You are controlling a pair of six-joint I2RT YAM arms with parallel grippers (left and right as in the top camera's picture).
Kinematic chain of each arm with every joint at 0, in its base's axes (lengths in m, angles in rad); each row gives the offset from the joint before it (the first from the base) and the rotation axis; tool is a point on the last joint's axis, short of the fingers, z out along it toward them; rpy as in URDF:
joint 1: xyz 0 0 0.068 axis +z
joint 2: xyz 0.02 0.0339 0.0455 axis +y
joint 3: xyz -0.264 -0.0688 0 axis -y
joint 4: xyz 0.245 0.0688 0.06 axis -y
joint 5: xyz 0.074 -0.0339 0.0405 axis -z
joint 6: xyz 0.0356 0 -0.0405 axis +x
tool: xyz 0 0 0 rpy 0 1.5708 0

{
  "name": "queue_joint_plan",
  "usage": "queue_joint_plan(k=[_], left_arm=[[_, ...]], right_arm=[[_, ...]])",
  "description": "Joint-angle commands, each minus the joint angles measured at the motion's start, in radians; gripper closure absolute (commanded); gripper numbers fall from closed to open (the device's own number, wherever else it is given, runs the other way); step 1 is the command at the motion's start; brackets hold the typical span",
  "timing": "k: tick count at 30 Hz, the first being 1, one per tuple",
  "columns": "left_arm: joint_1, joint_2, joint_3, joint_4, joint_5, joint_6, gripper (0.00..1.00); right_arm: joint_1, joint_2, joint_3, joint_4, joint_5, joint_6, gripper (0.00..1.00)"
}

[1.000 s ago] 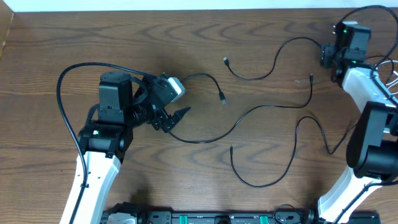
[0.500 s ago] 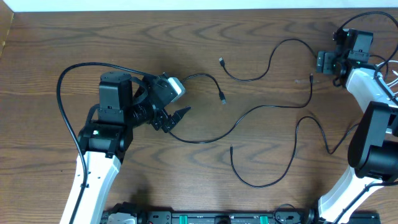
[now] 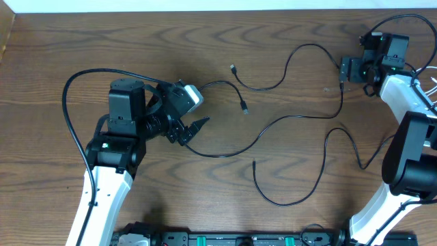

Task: Untangle cables

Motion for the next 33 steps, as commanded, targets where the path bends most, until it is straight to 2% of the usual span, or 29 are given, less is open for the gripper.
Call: queue_joint_plan(k=[1, 7, 13, 23, 26, 27, 28, 29, 30, 32, 33], left_arm=[[-0.001, 0.004, 0.013, -0.002, -0.001, -0.006, 0.11], [-0.001, 0.004, 0.013, -0.002, -0.001, -0.006, 0.11], [-0.001, 0.004, 0.013, -0.002, -0.001, -0.006, 0.11], [-0.001, 0.004, 0.013, -0.002, -0.001, -0.006, 0.11], [-0.001, 0.004, 0.013, -0.002, -0.001, -0.006, 0.11], [-0.001, 0.004, 0.013, -0.002, -0.001, -0.006, 0.11], [-0.001, 0.004, 0.013, -0.002, -0.001, -0.006, 0.11], [-0.001, 0.004, 0.013, -0.002, 0.0, -0.006, 0.11], [-0.001, 0.004, 0.013, -0.002, 0.003, -0.006, 0.11], [-0.001, 0.004, 0.013, -0.002, 0.003, -0.006, 0.11], [-0.001, 0.004, 0.013, -0.002, 0.003, -0.006, 0.11]], right_arm=[[0.003, 0.004, 0.0, 0.03, -0.065, 0.068, 0.01], [0.003, 0.004, 0.0, 0.089, -0.071, 0.066, 0.01], [0.005, 0.017, -0.001, 0.06, -0.114, 0.012, 0.01], [0.006, 0.122, -0.001, 0.036, -0.114, 0.006, 0.01], [0.007, 0.138, -0.001, 0.035, -0.114, 0.006, 0.05], [0.007, 0.139, -0.001, 0.035, -0.114, 0.006, 0.09], [0.007, 0.139, -0.001, 0.036, -0.114, 0.006, 0.24], [0.007, 0.139, -0.001, 0.039, -0.114, 0.006, 0.45], [0.007, 0.139, -0.001, 0.04, -0.114, 0.006, 0.6], [0.007, 0.139, -0.001, 0.037, -0.114, 0.008, 0.96], [0.007, 0.139, -0.001, 0.035, -0.114, 0.017, 0.99]])
